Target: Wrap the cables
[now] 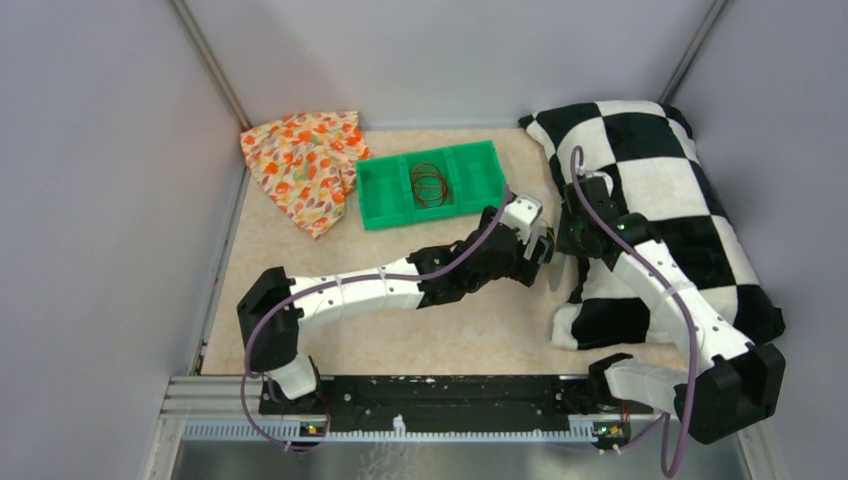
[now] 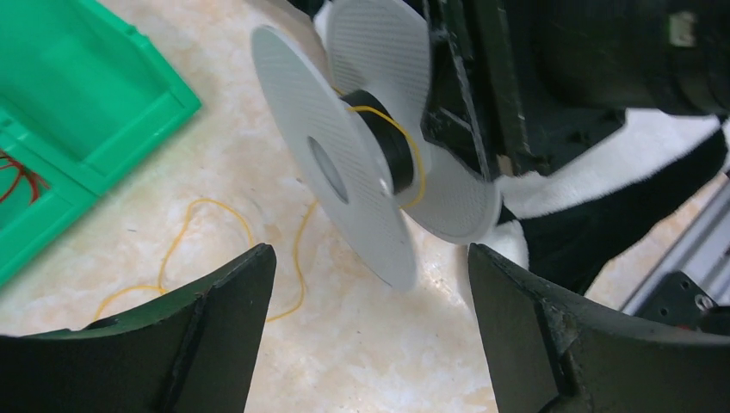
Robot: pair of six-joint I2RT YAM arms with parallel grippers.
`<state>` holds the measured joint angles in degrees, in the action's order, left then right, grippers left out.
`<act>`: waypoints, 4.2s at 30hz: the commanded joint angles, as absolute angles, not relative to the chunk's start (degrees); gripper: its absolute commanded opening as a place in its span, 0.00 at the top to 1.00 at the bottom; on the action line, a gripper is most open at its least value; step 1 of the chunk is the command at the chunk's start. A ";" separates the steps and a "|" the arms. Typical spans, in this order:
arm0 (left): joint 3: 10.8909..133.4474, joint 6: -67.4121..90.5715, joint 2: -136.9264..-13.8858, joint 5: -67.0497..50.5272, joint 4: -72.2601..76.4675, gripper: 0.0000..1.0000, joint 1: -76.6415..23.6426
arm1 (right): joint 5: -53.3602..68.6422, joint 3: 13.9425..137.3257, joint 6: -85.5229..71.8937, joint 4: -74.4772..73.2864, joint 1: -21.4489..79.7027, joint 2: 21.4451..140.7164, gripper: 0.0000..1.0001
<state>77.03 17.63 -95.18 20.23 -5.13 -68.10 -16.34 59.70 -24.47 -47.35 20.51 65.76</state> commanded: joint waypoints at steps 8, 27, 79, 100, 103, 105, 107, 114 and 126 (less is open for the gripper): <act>78.50 20.32 -95.42 21.44 -2.87 0.12 -64.80 | -15.82 59.89 -28.59 -46.93 20.87 60.81 0.44; 81.69 23.55 -95.63 13.20 -6.02 0.12 -63.07 | -17.65 58.90 -29.99 -45.86 22.18 60.89 1.00; 53.87 3.52 -94.59 31.19 34.42 0.21 -71.72 | -1.23 81.57 -34.52 -62.14 14.78 81.90 1.00; 65.07 11.71 -99.32 36.85 18.91 1.00 -71.98 | 1.79 79.71 -34.63 -60.88 14.77 81.72 0.89; 70.03 15.54 -100.36 36.89 11.68 1.00 -71.98 | 2.21 79.93 -34.63 -60.31 14.78 80.81 0.62; 74.05 18.34 -101.58 36.36 5.42 1.00 -71.98 | 2.11 80.76 -34.80 -60.44 14.83 80.01 0.49; 78.87 21.33 -103.25 36.08 -1.94 1.00 -71.91 | 1.49 82.25 -34.89 -61.11 14.78 79.34 0.47; 94.56 31.90 -108.85 36.04 -22.66 1.00 -71.89 | -5.05 87.58 -34.51 -65.53 14.82 76.66 0.41; 98.22 36.26 -109.70 36.16 -28.10 1.00 -71.61 | -14.02 91.14 -32.53 -69.12 14.30 72.93 0.24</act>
